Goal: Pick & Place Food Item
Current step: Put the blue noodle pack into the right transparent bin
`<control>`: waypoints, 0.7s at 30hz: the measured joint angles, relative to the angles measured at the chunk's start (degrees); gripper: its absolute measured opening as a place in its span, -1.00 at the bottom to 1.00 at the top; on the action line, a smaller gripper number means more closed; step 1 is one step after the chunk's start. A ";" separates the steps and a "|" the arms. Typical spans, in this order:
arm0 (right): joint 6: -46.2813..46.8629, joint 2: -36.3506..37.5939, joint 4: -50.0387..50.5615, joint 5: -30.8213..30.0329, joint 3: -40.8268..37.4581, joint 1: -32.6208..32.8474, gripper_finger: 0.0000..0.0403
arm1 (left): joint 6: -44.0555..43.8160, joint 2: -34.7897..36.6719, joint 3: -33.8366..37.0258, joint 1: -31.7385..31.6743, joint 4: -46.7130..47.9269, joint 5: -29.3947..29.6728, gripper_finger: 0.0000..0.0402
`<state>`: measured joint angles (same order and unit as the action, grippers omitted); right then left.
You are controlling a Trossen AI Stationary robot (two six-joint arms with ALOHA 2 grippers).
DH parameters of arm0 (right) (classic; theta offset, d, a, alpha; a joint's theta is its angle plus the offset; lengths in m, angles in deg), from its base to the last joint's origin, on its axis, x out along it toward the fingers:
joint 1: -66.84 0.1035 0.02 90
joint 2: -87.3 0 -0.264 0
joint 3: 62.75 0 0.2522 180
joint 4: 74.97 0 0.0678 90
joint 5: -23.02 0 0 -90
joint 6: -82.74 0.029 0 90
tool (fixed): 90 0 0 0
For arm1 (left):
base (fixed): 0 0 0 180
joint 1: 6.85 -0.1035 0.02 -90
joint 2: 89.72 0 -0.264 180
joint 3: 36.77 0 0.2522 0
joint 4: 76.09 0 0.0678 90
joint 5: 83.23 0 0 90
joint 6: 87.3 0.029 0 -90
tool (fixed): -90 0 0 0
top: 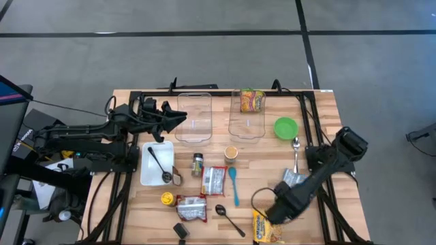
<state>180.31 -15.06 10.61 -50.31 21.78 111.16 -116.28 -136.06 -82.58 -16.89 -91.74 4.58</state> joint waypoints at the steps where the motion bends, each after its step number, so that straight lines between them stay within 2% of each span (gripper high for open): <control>1: 0.90 -0.01 0.17 0.01 0.00 1.02 -0.65 | 0.00 0.00 0.00 0.01 -0.01 0.00 -0.49; 8: 3.41 -0.01 -0.42 -2.03 -0.13 5.65 -0.65 | -0.01 0.00 0.00 0.01 -0.26 0.00 -0.49; 15: 3.09 -0.03 -6.73 -3.04 -4.88 6.64 -0.64 | 0.01 0.00 0.00 0.01 -0.24 0.00 -0.49; 21: 0.83 -0.03 -5.88 -3.05 -5.42 6.51 -0.48 | 0.00 0.00 0.00 0.01 -0.22 0.00 -0.49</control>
<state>181.14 -15.09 4.73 -53.36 16.35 117.66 -116.28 -136.06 -82.58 -16.88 -91.96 4.58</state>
